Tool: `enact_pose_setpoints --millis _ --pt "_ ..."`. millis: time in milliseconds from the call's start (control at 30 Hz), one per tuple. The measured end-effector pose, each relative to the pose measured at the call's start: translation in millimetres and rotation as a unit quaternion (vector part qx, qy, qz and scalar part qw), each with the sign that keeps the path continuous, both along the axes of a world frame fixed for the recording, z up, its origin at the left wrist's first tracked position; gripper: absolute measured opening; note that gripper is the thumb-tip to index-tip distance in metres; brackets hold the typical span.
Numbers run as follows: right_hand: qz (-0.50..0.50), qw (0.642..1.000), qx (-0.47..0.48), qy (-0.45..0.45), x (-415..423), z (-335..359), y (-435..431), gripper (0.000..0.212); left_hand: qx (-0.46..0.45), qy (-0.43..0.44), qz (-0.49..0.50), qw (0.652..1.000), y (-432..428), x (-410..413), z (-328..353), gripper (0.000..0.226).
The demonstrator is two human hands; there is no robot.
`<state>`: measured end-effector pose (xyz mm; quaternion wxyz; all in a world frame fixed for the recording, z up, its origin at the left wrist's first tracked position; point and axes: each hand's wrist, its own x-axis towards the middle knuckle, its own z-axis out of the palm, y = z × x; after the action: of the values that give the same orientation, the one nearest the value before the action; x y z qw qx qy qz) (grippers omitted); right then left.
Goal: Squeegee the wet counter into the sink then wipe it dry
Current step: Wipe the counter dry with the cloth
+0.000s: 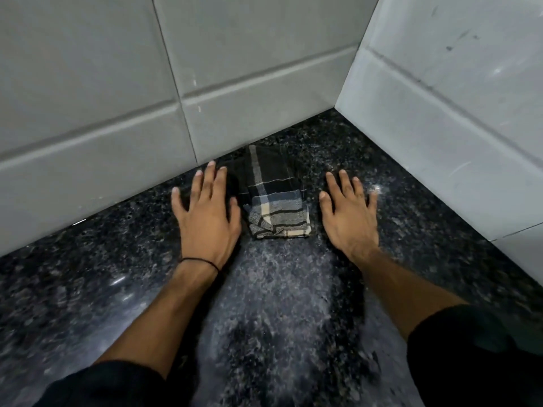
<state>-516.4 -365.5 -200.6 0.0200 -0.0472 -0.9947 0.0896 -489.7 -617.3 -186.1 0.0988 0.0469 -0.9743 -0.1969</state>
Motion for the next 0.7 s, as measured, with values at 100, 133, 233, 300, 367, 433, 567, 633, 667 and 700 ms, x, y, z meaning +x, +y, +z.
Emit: enact_pose_setpoints --millis 100,133,233,300,367,433,567,633,667,700 --pt "-0.003 1.000 -0.003 0.000 -1 -1 1 0.057 -0.021 -0.012 -0.074 0.997 45 -44 10 0.057" --pt "-0.005 1.000 -0.003 0.001 -2 -1 1 0.057 -0.028 -0.037 -0.095 0.994 64 -59 8 0.059" --pt "-0.010 1.000 -0.005 0.006 -1 -2 0 0.056 -0.037 -0.098 -0.113 0.988 100 -80 -10 0.067" --pt "-0.009 1.000 -0.005 0.006 -2 -2 0 0.055 -0.036 -0.087 -0.103 0.990 100 -77 -19 0.068" --pt "-0.008 1.000 -0.005 0.004 -2 -1 0 0.056 -0.034 -0.071 -0.107 0.991 82 -69 -19 0.066" --pt "-0.006 1.000 -0.009 -0.001 -1 0 1 0.056 -0.037 -0.069 -0.092 0.993 47 -58 -19 0.065" --pt "-0.005 1.000 -0.008 -0.008 0 2 0 0.056 -0.046 -0.073 -0.030 0.996 -55 -18 -23 0.062" --pt "-0.006 1.000 -0.004 -0.011 0 2 -2 0.056 -0.042 -0.073 0.012 0.996 -90 19 -22 0.063" --pt "-0.007 1.000 -0.004 -0.011 -1 2 -2 0.056 -0.035 -0.077 0.045 0.995 -99 37 -21 0.063" --pt "-0.009 1.000 -0.002 -0.011 -1 2 -2 0.056 -0.029 -0.082 0.084 0.993 -101 52 -20 0.062"
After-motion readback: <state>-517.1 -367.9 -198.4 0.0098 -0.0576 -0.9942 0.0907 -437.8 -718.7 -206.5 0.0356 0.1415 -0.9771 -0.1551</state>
